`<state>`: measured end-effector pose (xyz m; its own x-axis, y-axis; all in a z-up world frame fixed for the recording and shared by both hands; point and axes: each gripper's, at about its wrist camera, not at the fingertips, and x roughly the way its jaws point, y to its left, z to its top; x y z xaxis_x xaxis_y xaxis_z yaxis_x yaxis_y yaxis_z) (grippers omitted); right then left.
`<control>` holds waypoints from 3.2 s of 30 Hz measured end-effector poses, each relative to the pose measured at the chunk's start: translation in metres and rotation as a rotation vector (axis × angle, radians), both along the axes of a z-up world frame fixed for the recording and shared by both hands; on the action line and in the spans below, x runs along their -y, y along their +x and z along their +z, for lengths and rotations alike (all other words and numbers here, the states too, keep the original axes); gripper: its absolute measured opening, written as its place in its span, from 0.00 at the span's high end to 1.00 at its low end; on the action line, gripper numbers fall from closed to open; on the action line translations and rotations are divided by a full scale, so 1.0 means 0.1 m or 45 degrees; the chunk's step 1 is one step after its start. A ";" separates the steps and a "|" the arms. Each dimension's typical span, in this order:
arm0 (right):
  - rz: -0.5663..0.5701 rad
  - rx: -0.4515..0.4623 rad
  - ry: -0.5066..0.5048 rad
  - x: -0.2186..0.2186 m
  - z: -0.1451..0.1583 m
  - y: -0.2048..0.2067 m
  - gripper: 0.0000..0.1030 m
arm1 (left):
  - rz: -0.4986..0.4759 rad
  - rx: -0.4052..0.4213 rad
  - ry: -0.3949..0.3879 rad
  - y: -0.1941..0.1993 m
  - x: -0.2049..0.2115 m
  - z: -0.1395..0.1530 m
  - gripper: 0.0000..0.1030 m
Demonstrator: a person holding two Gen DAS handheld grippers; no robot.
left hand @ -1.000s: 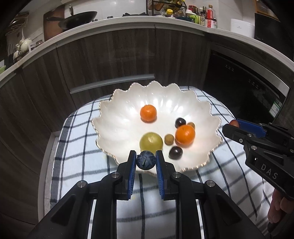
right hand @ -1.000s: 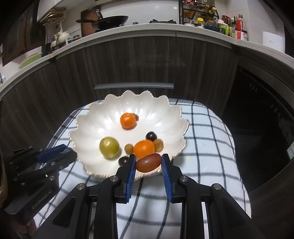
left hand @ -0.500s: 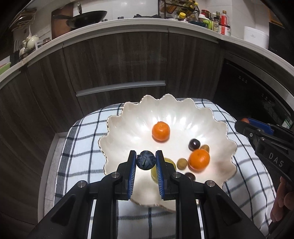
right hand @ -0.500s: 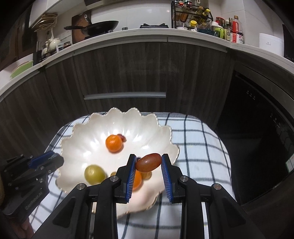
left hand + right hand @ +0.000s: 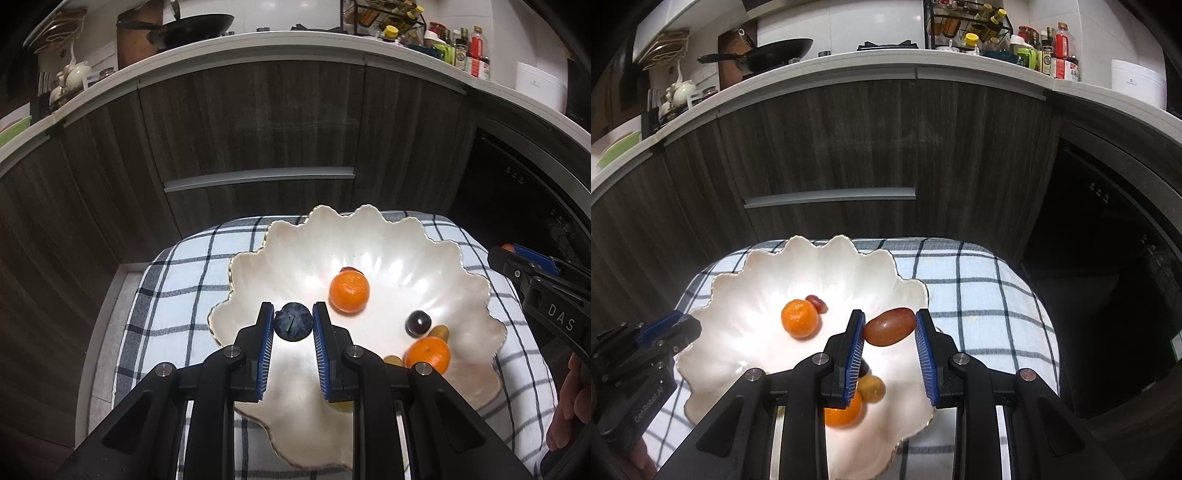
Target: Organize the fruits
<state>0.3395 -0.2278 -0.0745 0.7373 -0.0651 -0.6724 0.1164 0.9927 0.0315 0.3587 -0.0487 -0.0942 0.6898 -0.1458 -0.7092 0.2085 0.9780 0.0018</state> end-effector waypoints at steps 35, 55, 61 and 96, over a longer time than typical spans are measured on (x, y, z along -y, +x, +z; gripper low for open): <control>0.028 -0.070 0.019 0.03 -0.17 0.43 0.37 | 0.076 -0.014 0.021 0.20 -0.04 -0.14 0.41; -0.008 -0.014 0.016 0.01 0.12 -0.04 0.25 | 0.115 0.049 0.033 -0.23 -0.12 0.22 0.19; -0.006 0.009 0.023 -0.03 0.22 -0.26 0.25 | 0.119 0.058 0.030 -0.40 -0.15 0.31 0.19; -0.050 0.065 0.019 -0.12 0.30 -1.51 0.25 | 0.091 0.070 0.006 -1.66 -0.26 0.36 0.19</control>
<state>0.1888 -0.2156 -0.0441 0.7676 -0.0849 -0.6353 0.1529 0.9868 0.0529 0.1928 -0.0224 -0.0584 0.7360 -0.0919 -0.6707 0.1379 0.9903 0.0156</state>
